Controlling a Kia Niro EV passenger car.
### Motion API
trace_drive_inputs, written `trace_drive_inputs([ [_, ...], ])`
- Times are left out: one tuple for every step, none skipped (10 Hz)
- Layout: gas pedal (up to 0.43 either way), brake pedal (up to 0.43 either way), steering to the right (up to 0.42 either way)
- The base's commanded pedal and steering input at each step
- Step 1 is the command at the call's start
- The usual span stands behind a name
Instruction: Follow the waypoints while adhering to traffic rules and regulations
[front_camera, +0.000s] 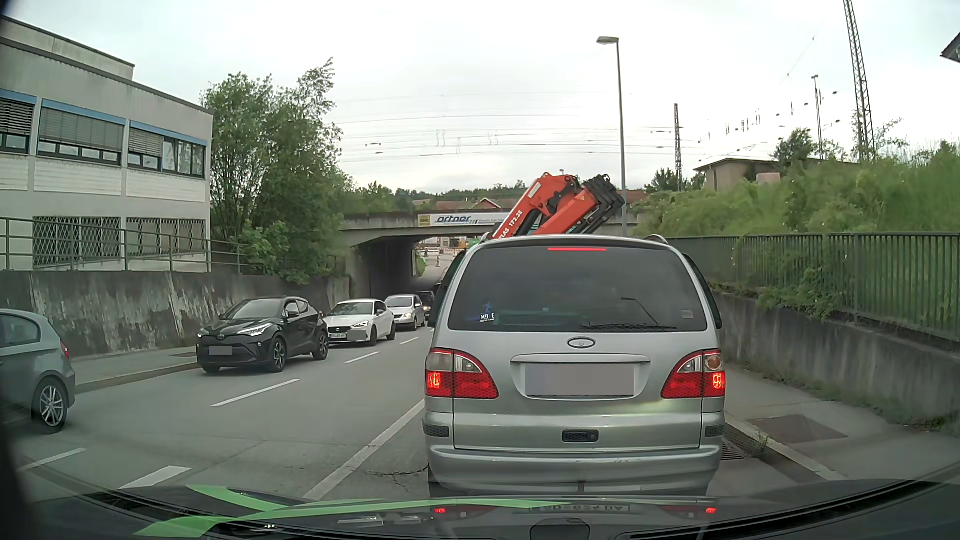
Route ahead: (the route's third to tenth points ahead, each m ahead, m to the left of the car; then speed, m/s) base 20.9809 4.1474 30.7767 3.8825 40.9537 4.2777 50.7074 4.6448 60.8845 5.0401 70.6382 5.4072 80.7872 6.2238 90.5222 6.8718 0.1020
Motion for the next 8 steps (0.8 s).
trace_drive_inputs([
  [0.0, 0.293, 0.122],
  [0.0, 0.293, 0.122],
  [0.0, 0.293, 0.122],
  [0.0, 0.293, 0.122],
  [0.0, 0.293, 0.122],
  [0.0, 0.293, 0.122],
  [0.0, 0.293, 0.122],
  [0.0, 0.293, 0.122],
])
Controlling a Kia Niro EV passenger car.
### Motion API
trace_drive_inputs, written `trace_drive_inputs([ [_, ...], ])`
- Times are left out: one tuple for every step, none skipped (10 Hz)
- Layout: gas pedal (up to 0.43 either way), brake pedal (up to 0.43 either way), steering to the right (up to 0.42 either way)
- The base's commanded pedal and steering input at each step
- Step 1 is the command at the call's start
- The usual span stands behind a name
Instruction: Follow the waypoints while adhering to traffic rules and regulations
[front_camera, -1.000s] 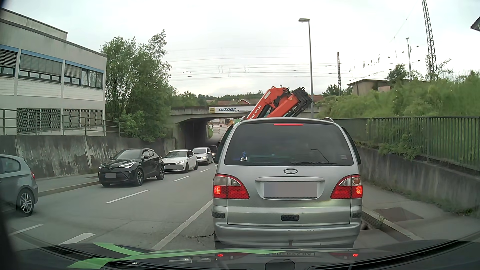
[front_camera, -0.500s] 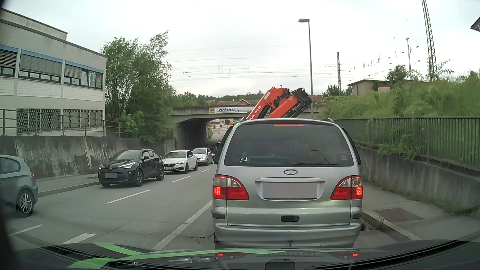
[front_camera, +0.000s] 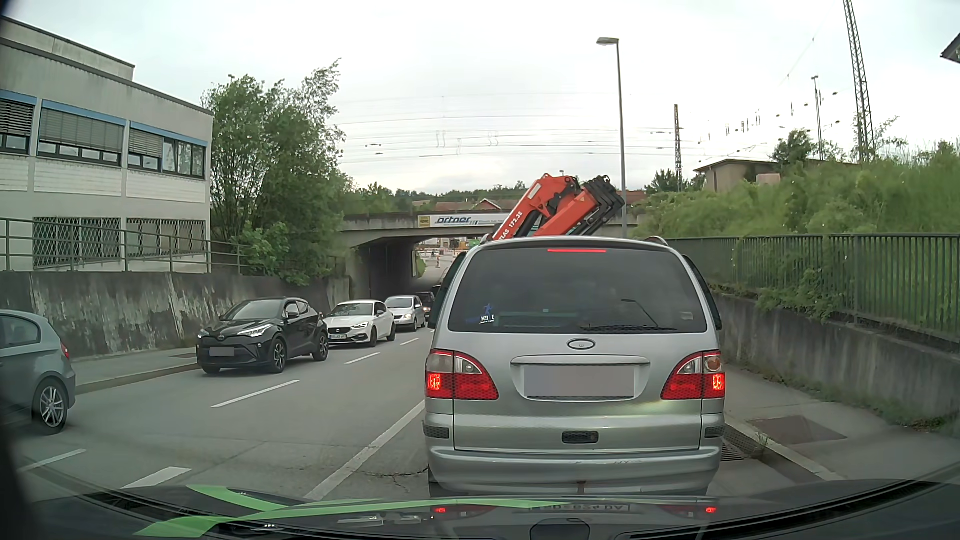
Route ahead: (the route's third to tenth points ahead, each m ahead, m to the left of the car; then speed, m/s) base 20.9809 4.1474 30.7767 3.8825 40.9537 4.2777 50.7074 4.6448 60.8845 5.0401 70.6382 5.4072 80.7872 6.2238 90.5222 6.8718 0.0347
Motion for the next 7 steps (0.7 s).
trace_drive_inputs([
  [0.0, 0.293, 0.122],
  [0.0, 0.293, 0.122],
  [0.0, 0.293, 0.122],
  [0.0, 0.293, 0.122],
  [0.0, 0.293, 0.122],
  [0.0, 0.287, 0.122],
  [0.0, 0.287, 0.122],
])
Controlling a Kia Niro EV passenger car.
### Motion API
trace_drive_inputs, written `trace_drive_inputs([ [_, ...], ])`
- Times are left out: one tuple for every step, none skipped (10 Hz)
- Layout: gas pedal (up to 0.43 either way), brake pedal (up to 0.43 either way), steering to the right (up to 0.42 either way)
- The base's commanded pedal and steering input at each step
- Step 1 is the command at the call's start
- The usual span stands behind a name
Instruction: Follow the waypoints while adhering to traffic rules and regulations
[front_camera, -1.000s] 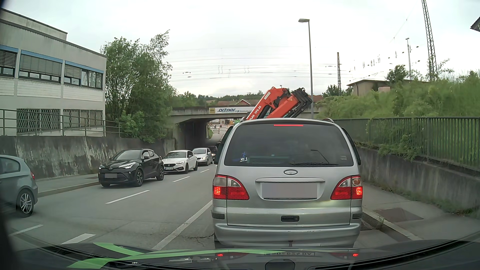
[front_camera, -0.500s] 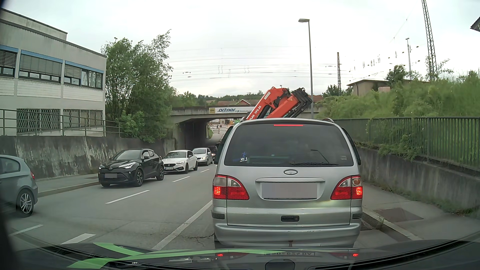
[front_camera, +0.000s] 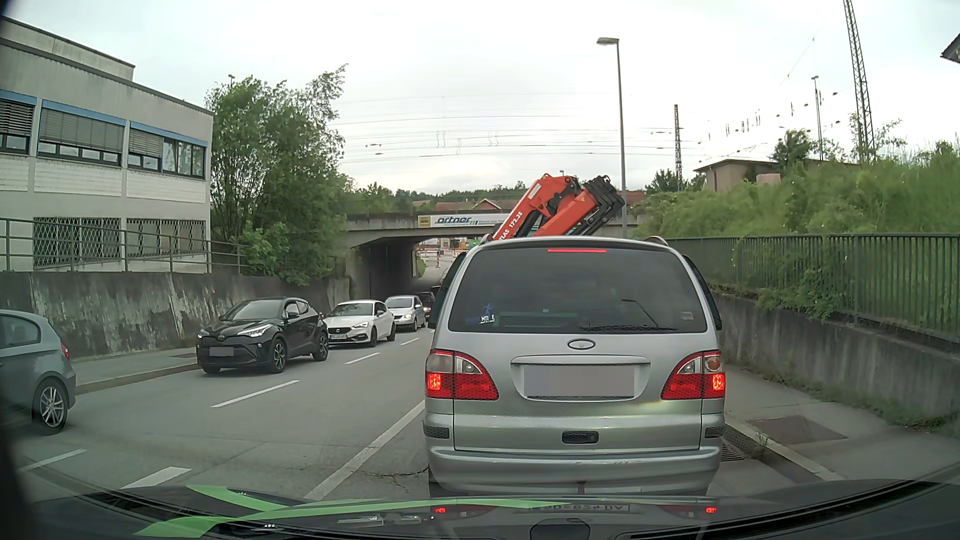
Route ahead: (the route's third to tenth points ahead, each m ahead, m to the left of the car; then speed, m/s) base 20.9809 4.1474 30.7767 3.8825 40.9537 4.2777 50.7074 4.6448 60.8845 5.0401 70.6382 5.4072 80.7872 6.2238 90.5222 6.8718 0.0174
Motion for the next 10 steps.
trace_drive_inputs([
  [0.0, 0.293, 0.122],
  [0.0, 0.293, 0.122],
  [0.0, 0.287, 0.122],
  [0.0, 0.293, 0.122],
  [0.0, 0.287, 0.122],
  [0.0, 0.293, 0.122],
  [0.0, 0.287, 0.122],
  [0.0, 0.287, 0.122],
  [0.0, 0.287, 0.122],
  [0.0, 0.287, 0.121],
])
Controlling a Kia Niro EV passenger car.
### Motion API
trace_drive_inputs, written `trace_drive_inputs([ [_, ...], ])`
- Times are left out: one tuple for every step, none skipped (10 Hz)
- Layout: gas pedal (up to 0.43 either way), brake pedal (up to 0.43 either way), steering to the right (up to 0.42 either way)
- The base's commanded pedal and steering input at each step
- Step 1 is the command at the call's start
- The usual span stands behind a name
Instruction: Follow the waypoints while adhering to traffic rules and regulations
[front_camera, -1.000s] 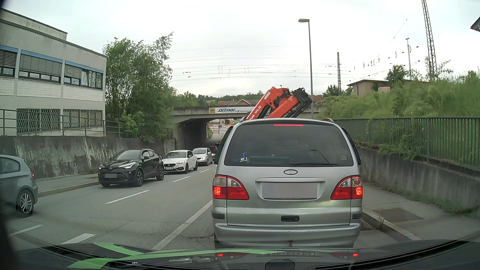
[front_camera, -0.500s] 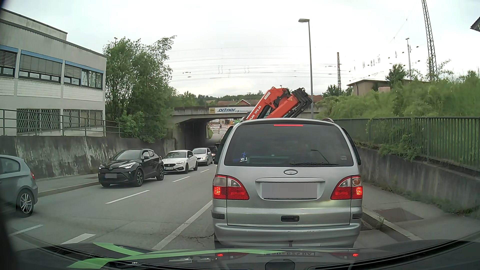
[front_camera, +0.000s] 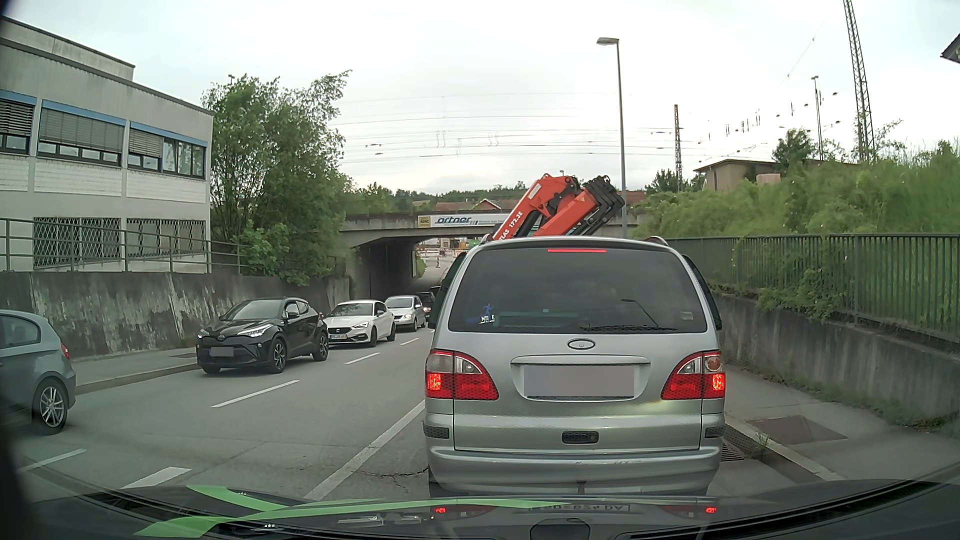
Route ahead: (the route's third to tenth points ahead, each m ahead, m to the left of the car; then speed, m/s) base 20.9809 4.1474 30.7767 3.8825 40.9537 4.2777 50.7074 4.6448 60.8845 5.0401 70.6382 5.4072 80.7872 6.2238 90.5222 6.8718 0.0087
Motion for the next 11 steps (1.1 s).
trace_drive_inputs([
  [0.0, 0.287, 0.119],
  [0.0, 0.287, 0.117],
  [0.0, 0.287, 0.117],
  [0.0, 0.287, 0.117],
  [0.0, 0.287, 0.117],
  [0.0, 0.287, 0.117],
  [0.0, 0.287, 0.117],
  [0.0, 0.287, 0.117],
  [0.0, 0.287, 0.117],
  [0.0, 0.287, 0.117],
  [0.0, 0.287, 0.117],
])
